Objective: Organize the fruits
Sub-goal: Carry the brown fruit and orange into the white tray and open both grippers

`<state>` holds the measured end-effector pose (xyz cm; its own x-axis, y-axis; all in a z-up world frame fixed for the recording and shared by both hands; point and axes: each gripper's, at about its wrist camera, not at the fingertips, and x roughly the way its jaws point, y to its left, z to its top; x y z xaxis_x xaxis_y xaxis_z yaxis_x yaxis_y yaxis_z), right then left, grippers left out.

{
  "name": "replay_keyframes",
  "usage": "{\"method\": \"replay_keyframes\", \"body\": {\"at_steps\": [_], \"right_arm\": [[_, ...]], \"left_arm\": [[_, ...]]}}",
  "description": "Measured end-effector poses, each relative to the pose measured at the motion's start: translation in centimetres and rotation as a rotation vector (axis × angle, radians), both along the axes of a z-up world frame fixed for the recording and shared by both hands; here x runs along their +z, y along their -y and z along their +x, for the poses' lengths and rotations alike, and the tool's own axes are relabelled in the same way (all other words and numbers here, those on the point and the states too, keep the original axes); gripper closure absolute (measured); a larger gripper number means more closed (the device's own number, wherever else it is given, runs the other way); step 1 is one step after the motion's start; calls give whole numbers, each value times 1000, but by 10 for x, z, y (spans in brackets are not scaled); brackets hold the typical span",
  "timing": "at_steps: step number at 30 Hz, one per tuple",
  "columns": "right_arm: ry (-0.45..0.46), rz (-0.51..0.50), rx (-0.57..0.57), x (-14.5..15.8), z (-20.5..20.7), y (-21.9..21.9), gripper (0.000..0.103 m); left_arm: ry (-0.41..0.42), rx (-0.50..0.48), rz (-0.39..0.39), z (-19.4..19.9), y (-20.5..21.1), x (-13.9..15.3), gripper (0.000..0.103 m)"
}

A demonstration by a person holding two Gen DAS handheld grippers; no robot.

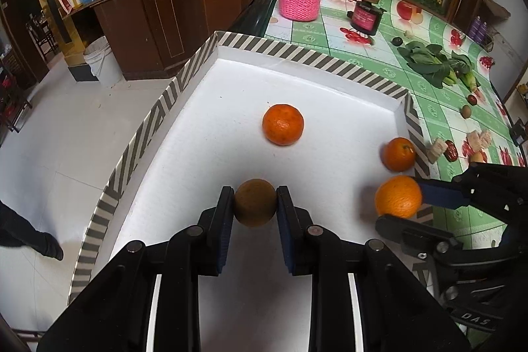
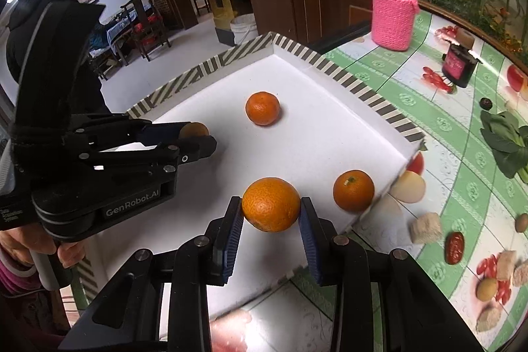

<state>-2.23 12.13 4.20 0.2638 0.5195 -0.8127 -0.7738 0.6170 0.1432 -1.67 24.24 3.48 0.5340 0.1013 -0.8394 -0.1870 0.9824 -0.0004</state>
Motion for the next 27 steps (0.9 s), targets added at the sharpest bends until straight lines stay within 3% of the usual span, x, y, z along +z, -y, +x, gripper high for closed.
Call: {"method": "replay_keyframes", "body": {"at_steps": [15,17,19,21,27], "right_arm": [[-7,-9,-4,-11,7,-3,66],[-7,4,-6,-7,4,2,65],[-8,19,-14,-3,2,8,61],[-6,39,-20,3,-1,15,56],[8,103,-75,23,-10,49,46]], "left_arm": [[-23,26,12,13,-1,-6,79],[-17,30,13,12,0,-5,74],[-4,32,16,8,1,-2,49],[14,34,18,3,4,2,37],[39,3,18,-10,20,12,36]]}}
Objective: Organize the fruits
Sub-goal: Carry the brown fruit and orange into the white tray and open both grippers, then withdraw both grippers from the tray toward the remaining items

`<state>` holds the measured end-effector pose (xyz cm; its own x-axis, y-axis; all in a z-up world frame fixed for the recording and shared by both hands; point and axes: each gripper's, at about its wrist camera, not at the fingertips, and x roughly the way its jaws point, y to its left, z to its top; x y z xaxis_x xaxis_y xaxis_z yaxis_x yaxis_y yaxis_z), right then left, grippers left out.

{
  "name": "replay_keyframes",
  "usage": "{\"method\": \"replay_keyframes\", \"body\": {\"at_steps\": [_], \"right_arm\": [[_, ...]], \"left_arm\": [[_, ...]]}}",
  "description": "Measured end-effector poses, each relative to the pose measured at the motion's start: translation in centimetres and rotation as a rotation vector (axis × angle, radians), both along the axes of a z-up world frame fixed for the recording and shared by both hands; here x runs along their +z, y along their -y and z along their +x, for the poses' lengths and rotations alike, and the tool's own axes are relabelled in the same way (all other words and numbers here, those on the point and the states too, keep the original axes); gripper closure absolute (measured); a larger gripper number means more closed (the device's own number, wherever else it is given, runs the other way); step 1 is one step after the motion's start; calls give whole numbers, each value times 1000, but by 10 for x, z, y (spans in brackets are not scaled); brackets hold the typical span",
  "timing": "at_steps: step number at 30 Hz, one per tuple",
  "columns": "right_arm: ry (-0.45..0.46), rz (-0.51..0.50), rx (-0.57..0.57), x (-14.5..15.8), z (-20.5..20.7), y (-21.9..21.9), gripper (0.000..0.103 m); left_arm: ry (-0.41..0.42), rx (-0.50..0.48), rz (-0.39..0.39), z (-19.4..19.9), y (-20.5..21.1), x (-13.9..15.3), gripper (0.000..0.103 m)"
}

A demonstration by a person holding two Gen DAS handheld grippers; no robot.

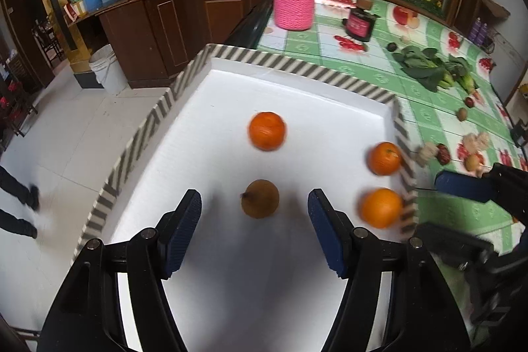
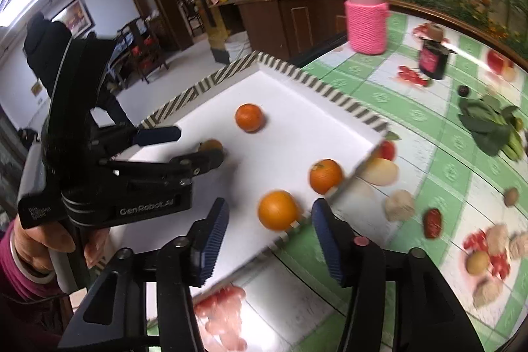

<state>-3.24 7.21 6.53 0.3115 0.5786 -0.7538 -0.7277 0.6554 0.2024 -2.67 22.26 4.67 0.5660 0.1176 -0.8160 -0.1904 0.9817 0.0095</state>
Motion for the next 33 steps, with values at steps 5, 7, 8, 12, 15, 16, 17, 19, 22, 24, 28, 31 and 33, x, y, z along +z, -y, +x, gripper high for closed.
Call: {"method": "replay_keyframes", "body": {"at_steps": [5,7,8,12,15,16,17,19,22,24,28,31,33], "right_arm": [[17,16,-56,10,-4,35,41],[23,16,-86,11,-5,54,40],[24,17,-100,11,-6,64,40],[16,9,-167,6,-6,103,39],[3,-17,-219,-2,-8,131,39],[2,-25,-237,-4,-9,140,39],[-1,-27,-254,-5,-9,149,39],[-6,-25,-283,-8,-9,165,39],[12,-39,-298,-7,-10,179,39],[25,-52,-291,-5,-10,179,40],[38,-48,-281,-2,-7,178,40],[35,-42,-276,-3,-4,177,40],[32,-40,-272,-4,-2,176,40]], "left_arm": [[24,-45,-26,-8,19,9,36],[27,-67,-38,-10,29,12,36],[28,-79,-46,-10,34,14,36],[26,-134,-71,-9,59,17,37],[26,-178,-77,-5,80,18,37],[26,-193,-77,-3,88,18,37],[26,-205,-74,-1,94,18,37],[22,-224,-68,4,106,16,37],[12,-258,-65,12,122,12,37],[3,-282,-65,18,131,9,37],[-9,-325,-46,35,145,6,37],[-31,-371,-36,47,153,2,37],[-40,-401,-2,55,159,-2,37]]}}
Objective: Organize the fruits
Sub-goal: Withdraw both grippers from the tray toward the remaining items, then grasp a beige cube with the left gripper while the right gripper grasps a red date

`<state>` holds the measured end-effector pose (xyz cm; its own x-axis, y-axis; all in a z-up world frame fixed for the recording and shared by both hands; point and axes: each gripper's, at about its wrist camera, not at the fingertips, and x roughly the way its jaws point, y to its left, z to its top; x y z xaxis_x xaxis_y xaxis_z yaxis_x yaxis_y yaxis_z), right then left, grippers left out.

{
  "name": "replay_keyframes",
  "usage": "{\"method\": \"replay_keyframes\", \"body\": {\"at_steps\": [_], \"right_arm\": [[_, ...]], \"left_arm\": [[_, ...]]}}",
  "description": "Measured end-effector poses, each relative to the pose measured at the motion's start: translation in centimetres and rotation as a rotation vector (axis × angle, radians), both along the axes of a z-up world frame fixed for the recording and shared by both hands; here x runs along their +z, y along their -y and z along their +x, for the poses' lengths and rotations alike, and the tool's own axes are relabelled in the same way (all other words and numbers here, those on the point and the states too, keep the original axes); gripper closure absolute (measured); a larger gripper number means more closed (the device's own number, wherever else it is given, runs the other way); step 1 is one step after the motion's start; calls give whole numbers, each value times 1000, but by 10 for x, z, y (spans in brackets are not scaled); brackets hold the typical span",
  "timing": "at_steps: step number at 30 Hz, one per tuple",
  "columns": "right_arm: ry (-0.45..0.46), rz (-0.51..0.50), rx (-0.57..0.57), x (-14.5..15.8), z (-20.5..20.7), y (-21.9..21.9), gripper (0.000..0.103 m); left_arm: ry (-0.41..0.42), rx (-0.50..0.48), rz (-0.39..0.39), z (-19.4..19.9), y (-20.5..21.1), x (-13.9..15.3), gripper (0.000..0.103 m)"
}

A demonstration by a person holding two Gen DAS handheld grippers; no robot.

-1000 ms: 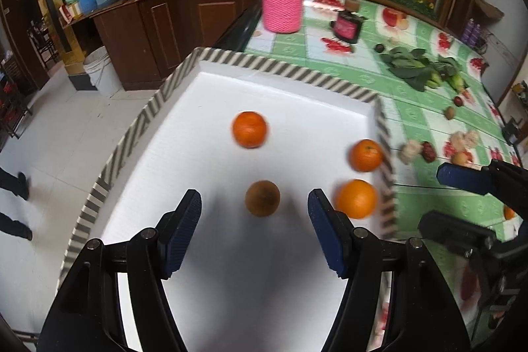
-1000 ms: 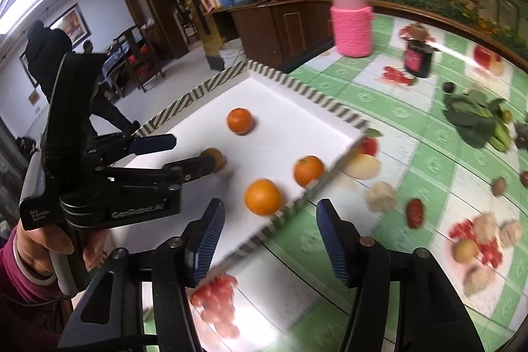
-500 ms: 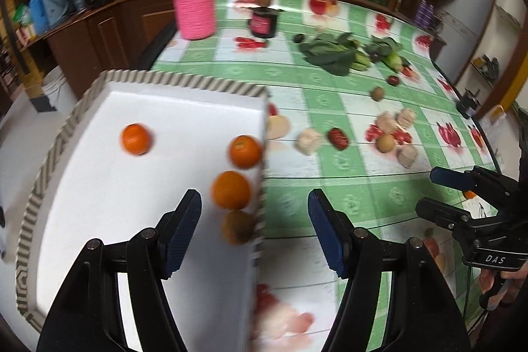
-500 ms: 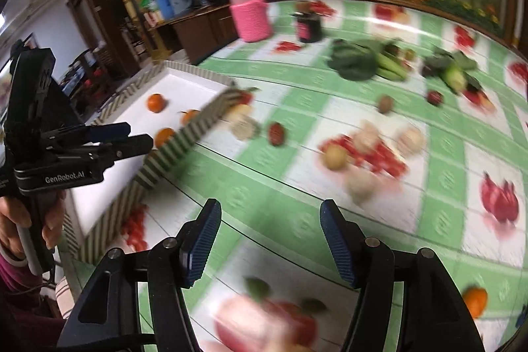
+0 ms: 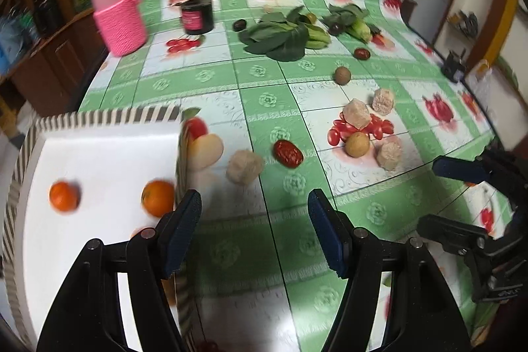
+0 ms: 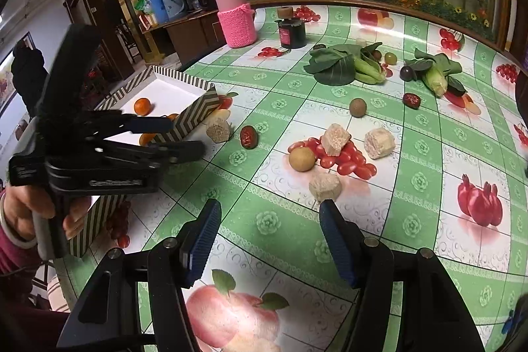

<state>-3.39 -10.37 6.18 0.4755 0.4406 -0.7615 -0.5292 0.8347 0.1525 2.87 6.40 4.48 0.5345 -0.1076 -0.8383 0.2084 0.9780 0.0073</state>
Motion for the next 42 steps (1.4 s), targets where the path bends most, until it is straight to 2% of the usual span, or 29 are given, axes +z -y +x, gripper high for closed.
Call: {"method": "replay_keyframes", "body": {"at_steps": [6,8,10,11,13,19,28,30,32,34,42], "right_arm": [[-1,-14,23,0,13,-8,40],[-2,-14,31,0,18,-11,41],[-3,-20,36,0,24,-14,43],[-5,-22,38,-1,27,-15,44],[-12,-24,42,-3,33,-18,45],[-22,-48,65,-10,48,-37,48],[-37,-104,125,-29,72,-85,60],[-43,-117,126,-35,78,-92,65],[-59,-133,137,-42,83,-98,80],[-38,-159,140,-45,82,-101,84],[-9,-95,102,-26,62,-85,84]], "left_arm": [[-39,-42,49,24,6,-16,38],[-46,-51,57,29,6,-20,54],[-64,-55,58,33,6,-25,80],[-71,-55,53,35,5,-27,86],[-68,-56,39,35,3,-28,89],[-18,-20,3,25,-9,-11,89],[38,79,-69,-4,-48,24,89],[42,94,-95,-11,-57,29,89],[52,104,-105,-19,-64,33,89],[59,119,-108,-25,-72,36,89],[63,200,-114,-45,-106,34,89]]}}
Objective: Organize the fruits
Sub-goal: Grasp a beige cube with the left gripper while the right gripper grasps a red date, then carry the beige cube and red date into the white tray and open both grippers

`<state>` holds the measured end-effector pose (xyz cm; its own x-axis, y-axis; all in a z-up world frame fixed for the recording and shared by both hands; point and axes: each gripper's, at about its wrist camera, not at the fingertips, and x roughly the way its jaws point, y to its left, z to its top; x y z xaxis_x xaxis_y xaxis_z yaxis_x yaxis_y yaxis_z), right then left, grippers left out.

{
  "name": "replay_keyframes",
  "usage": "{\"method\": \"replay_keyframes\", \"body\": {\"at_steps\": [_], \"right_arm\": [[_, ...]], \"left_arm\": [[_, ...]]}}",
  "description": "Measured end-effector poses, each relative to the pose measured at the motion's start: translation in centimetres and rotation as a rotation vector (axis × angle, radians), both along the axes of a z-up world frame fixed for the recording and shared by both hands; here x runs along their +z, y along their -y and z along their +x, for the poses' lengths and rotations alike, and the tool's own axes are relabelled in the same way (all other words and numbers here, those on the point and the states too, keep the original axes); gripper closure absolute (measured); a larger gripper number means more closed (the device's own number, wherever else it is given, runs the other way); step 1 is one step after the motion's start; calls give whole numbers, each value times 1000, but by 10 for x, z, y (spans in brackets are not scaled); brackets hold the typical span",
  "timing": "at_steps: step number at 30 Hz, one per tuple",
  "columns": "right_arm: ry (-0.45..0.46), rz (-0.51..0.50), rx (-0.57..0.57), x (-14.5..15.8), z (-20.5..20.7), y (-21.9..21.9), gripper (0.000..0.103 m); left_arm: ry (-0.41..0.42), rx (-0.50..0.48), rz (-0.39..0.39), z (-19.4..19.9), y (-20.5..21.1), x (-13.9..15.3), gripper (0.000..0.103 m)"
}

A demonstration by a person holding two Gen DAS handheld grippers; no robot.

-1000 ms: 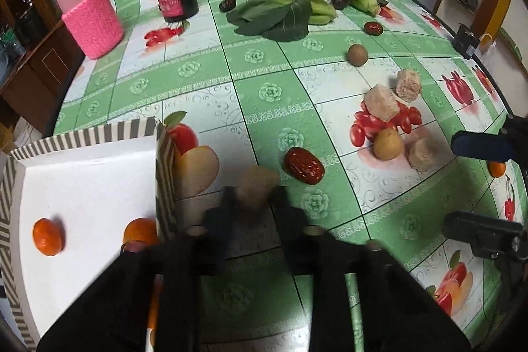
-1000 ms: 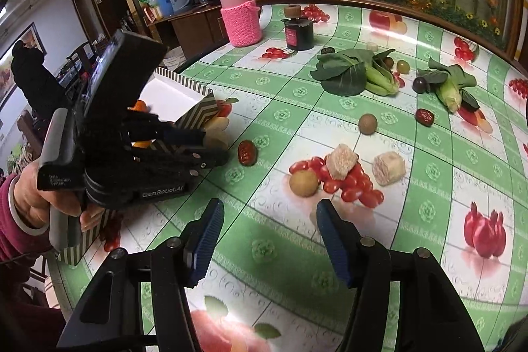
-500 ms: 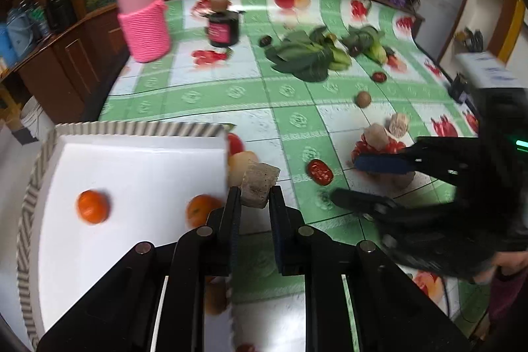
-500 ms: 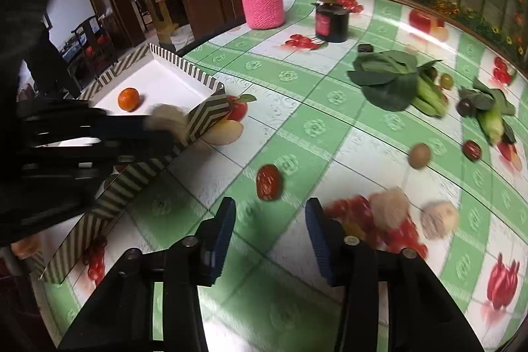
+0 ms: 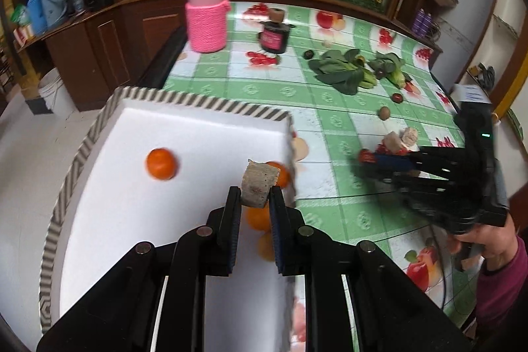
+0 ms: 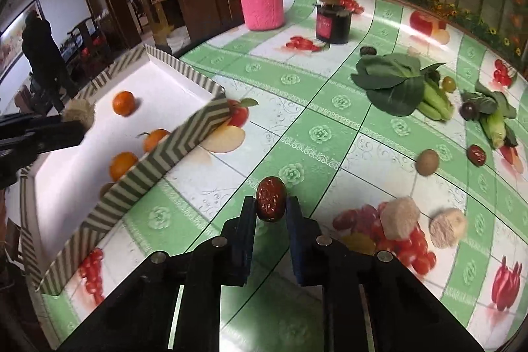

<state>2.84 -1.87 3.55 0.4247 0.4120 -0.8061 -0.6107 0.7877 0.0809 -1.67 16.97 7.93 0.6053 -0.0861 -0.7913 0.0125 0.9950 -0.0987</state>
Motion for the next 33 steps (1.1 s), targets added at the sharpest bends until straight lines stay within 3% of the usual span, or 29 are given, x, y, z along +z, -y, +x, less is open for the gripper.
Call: {"method": "replay_keyframes", "body": {"at_steps": [14,33], "right_arm": [[13,97,85,32,-52,-30,85],[7,85,223,34,-76,-106,85]], "left_arm": [[-6,116,11,-37,-47,-4,88],[-19,187,37,-46,-70,-22,88]]}}
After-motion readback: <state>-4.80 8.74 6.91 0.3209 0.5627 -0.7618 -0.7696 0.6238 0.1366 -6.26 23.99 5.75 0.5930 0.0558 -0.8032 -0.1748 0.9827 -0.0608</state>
